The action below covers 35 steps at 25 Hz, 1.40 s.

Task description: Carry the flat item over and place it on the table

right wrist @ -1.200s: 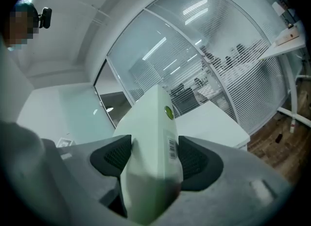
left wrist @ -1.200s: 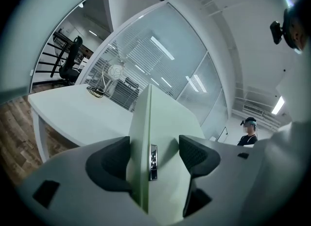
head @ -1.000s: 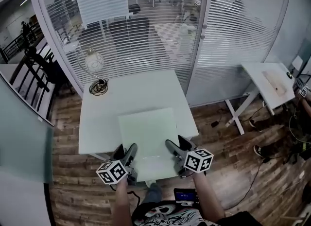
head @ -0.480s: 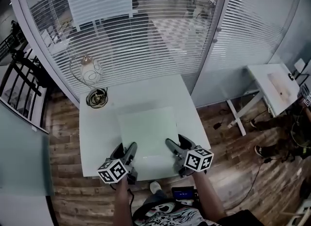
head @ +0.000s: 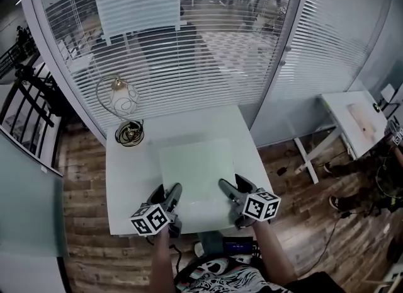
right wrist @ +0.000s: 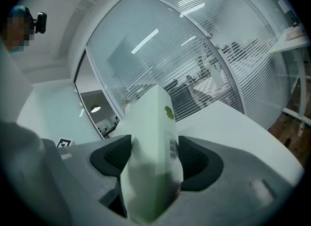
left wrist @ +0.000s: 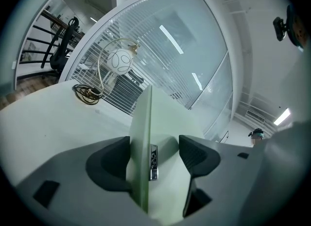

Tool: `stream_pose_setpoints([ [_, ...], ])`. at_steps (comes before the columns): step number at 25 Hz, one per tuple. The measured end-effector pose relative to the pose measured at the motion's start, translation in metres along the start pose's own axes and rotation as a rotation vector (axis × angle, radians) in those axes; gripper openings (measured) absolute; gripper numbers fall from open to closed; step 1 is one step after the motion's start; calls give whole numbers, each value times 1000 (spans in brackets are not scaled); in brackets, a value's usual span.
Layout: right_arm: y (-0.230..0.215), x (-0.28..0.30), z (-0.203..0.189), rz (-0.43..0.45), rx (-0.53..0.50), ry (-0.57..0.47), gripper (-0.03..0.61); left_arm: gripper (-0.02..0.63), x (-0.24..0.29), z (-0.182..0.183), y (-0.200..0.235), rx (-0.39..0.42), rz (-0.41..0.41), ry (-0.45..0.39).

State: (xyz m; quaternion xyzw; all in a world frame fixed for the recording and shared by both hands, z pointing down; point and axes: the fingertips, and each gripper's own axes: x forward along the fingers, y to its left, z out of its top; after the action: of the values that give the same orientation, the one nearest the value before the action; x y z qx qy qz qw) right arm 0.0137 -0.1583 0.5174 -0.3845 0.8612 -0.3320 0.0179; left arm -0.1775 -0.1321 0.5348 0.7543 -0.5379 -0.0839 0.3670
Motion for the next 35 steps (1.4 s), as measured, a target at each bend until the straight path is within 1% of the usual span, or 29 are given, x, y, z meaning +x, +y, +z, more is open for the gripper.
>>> stream_pose_setpoints([
  [4,-2,10,9,13,1,-4,288,298,8,11,1,5,5,-7],
  [10,-12,30,12,31,8,6,288,298,20,18,11,7,27,-12],
  [22,-37,64,2,19,63,51,288,298,47,17,40,-10,75,45],
  [35,-60,101,-20,2,110,135,288,298,67,4,81,-64,143,99],
])
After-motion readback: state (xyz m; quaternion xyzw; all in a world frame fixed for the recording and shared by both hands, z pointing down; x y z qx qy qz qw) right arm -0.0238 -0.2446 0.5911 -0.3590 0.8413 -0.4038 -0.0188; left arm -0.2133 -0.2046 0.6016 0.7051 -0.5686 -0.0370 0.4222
